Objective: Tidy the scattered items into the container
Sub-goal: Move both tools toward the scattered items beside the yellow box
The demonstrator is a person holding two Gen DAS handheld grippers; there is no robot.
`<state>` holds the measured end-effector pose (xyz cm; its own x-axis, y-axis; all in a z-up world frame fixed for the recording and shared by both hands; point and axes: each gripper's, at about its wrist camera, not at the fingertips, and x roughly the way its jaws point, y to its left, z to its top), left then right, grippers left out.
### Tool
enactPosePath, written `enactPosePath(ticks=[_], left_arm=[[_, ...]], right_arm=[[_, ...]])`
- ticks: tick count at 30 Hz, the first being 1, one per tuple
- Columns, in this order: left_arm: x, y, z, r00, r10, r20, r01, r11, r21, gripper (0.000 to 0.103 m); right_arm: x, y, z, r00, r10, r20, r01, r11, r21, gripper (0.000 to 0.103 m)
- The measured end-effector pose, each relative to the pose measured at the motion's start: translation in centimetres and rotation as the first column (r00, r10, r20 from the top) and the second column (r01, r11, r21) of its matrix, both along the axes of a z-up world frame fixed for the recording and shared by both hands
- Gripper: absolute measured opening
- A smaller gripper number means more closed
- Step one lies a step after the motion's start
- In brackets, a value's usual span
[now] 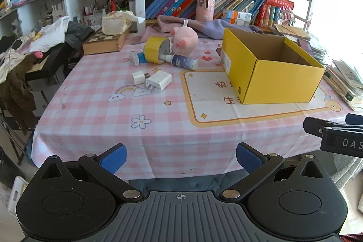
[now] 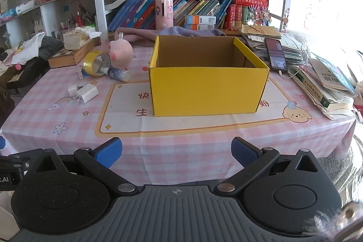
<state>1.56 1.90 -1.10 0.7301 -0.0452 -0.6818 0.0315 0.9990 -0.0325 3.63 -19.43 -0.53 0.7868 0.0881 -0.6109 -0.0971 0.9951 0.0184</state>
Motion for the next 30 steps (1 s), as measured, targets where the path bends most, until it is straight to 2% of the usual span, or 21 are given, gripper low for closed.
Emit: enactPosePath(ticks=[12, 18, 22, 26, 30], left_arm=[[0.2, 0.2, 0.0, 1.0, -0.004, -0.005, 0.004, 1.0, 0.0, 0.103], [0.0, 0.1, -0.4, 1.0, -0.018, -0.006, 0.018, 0.999, 0.032, 0.103], [-0.1, 0.5, -0.4, 1.0, -0.026, -0.007, 0.026, 0.999, 0.02, 0.103], [-0.2, 0.9, -0.2, 1.0, -0.019, 0.012, 0.019, 1.0, 0.011, 0.103], [-0.3, 0.4, 0.0, 0.999, -0.029, 0.033, 0.027, 0.999, 0.045, 0.103]], right_arm=[[-0.3, 0.5, 0.2, 1.0, 0.009, 0.0, -0.009, 1.0, -0.01, 0.103], [-0.3, 0.8, 0.2, 1.0, 0.007, -0.009, -0.007, 1.0, -0.016, 0.103], [-0.3, 1.2, 0.0, 1.0, 0.01, -0.017, -0.01, 1.0, -0.016, 0.103], [-0.4, 1.5, 0.2, 1.0, 0.018, -0.007, -0.018, 1.0, -0.018, 0.103], [-0.7, 1.7, 0.5, 1.0, 0.03, 0.008, -0.03, 0.999, -0.025, 0.103]])
